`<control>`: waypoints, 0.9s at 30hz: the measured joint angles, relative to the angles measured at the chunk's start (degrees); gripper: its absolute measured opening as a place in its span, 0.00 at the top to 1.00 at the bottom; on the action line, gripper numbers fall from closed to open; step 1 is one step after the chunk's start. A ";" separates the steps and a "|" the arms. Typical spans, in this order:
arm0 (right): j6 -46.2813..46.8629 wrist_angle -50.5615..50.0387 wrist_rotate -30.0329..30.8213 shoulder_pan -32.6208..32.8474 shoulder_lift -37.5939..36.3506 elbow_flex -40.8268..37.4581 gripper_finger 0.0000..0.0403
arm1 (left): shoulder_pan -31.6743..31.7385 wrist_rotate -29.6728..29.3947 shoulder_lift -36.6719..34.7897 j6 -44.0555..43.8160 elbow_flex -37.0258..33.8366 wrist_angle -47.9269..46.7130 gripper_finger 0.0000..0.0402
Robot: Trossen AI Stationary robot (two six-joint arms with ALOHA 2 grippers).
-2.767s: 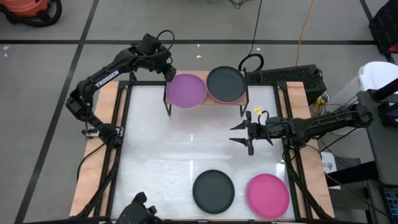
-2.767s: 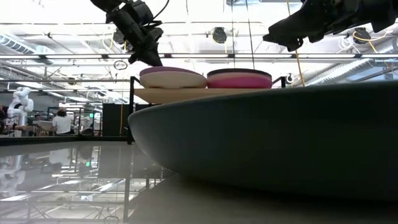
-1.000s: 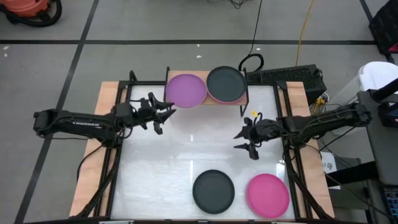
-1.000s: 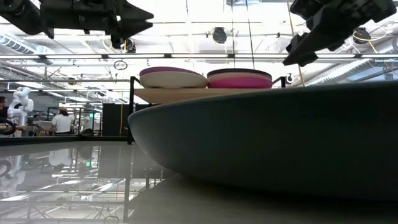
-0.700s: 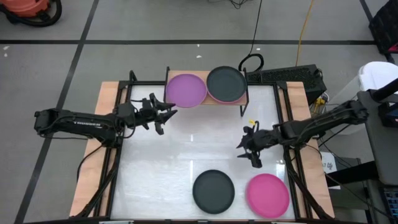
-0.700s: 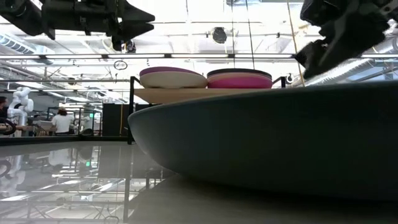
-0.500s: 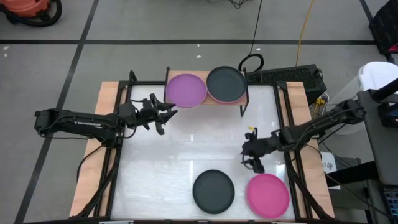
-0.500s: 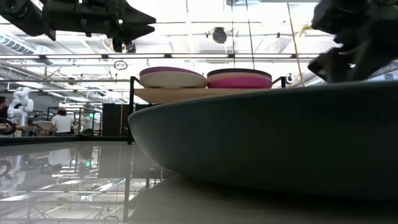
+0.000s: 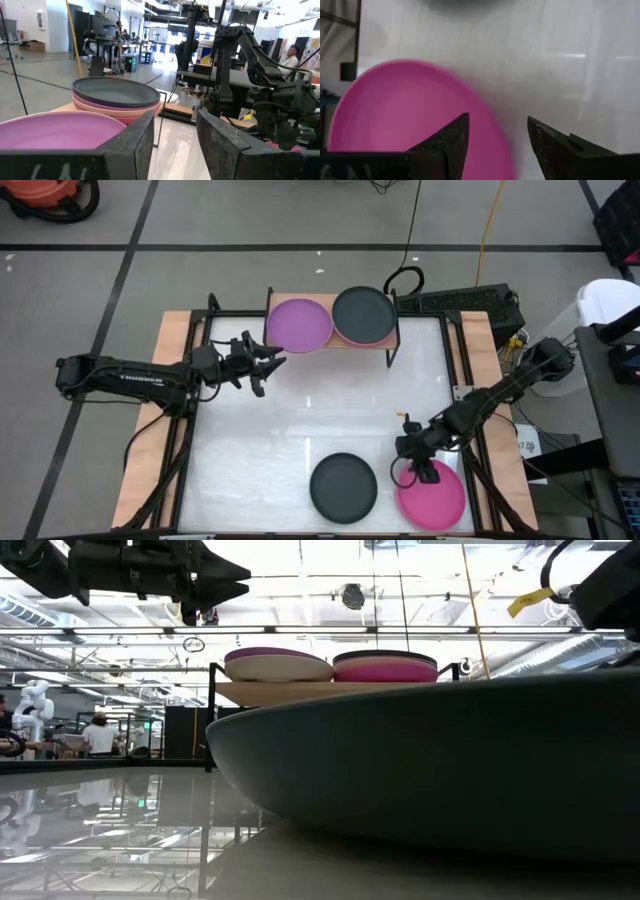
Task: Place and stack plates onto a shelf
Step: Stack the pink plate on top of the violet plate on the shelf
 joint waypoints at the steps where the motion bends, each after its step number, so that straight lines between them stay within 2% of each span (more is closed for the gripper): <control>1: 0.27 -0.06 -0.43 0.25 0.14 0.00 0.55 | 0.00 0.00 0.00 0.01 0.00 0.00 0.62; 10: 0.92 -2.25 0.10 1.19 0.09 -0.37 0.55 | 0.00 0.00 0.00 0.01 -0.02 -0.16 0.62; 18: 7.23 -1.96 -0.36 1.19 -0.05 -5.84 0.57 | -0.01 0.00 0.00 -0.06 0.00 -0.17 0.62; 22: 7.69 -2.16 -0.40 1.15 -0.04 -6.54 0.66 | 0.00 0.00 0.00 -0.19 0.00 -0.17 0.62; 27: 7.31 -2.59 -0.47 1.18 -1.04 -6.62 0.86 | -0.02 0.00 0.00 -0.26 -0.01 -0.17 0.62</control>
